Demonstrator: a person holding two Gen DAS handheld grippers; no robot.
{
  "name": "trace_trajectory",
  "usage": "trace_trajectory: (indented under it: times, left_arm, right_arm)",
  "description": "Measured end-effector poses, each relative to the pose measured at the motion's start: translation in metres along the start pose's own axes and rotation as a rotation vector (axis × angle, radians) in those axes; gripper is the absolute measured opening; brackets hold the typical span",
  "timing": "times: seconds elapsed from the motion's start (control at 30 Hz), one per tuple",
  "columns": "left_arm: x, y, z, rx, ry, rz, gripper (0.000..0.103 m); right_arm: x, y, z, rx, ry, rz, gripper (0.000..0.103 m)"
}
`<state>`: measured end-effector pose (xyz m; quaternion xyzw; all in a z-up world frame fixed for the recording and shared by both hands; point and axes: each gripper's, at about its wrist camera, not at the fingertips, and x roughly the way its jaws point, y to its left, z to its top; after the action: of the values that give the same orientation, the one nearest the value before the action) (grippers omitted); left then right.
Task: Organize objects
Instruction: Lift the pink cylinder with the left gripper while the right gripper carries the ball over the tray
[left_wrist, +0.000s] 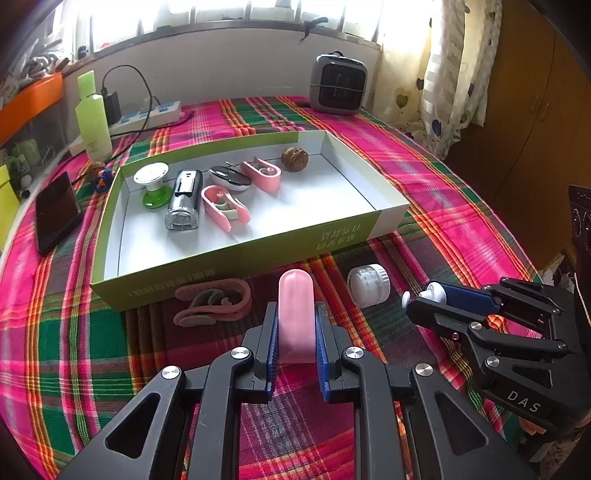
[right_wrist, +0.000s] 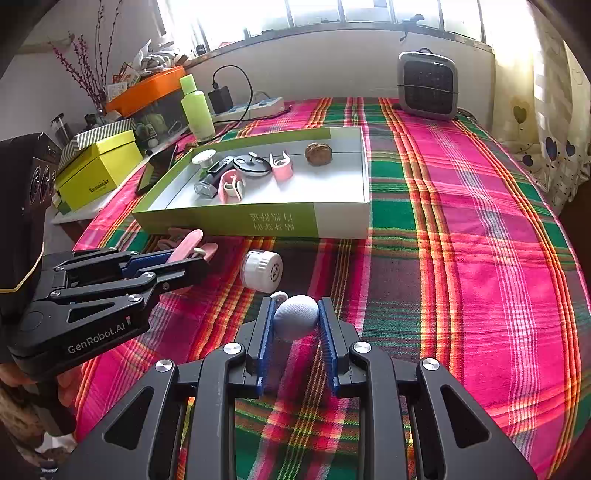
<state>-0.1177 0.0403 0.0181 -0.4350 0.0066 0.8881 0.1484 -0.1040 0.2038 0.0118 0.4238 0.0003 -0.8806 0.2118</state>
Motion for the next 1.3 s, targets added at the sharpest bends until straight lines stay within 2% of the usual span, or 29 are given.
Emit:
trace_trajectory:
  times: [0.4,0.73,1.3]
  left_arm:
    - [-0.014,0.001,0.010,-0.005,-0.040,-0.003,0.016]
    - [-0.018,0.015,0.028,-0.025,-0.075,0.020,0.016]
    - [0.009,0.035,0.057,-0.054,-0.067,0.033,0.016]
  right_arm:
    - [-0.009,0.003,0.013,-0.019,-0.041,0.009,0.025]
    - [-0.006,0.005,0.037,-0.037,-0.077,0.009,0.025]
    - [0.024,0.001,0.077,-0.054,-0.079,0.011,0.025]
